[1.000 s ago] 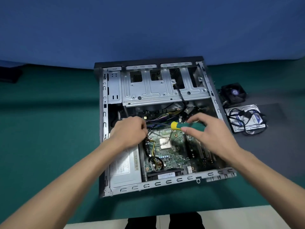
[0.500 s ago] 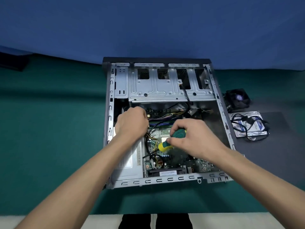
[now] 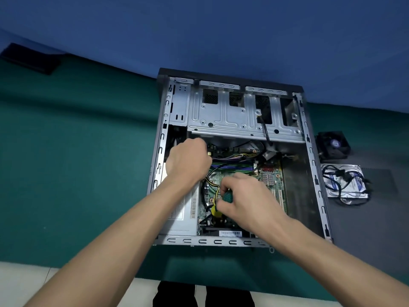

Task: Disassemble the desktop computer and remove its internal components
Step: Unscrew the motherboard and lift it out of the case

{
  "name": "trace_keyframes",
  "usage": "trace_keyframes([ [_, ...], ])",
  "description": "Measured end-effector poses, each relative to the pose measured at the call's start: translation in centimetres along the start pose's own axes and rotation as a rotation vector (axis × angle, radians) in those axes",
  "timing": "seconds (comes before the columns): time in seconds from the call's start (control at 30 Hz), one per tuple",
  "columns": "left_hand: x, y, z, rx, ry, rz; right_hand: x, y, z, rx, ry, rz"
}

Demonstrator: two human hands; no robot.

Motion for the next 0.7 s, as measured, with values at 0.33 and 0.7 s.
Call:
trace_keyframes([
  [0.33, 0.1, 0.0, -0.1, -0.014, -0.001, -0.023, -0.2, 0.2, -0.6, -0.015, -0.049, 0.022],
  [0.7, 0.1, 0.1, -0.1, -0.026, 0.015, -0.026, 0.5, 0.2, -1.3, -0.043, -0.074, -0.016],
])
Point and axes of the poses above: each hand's wrist, its own z-axis towards the middle knuckle, its own y-axis out of the back of the hand, x = y × z, the point moved 4 cm from there along z, towards the middle knuckle, and after that the axes turned 15 degrees about -z, right-handed, at the moved point
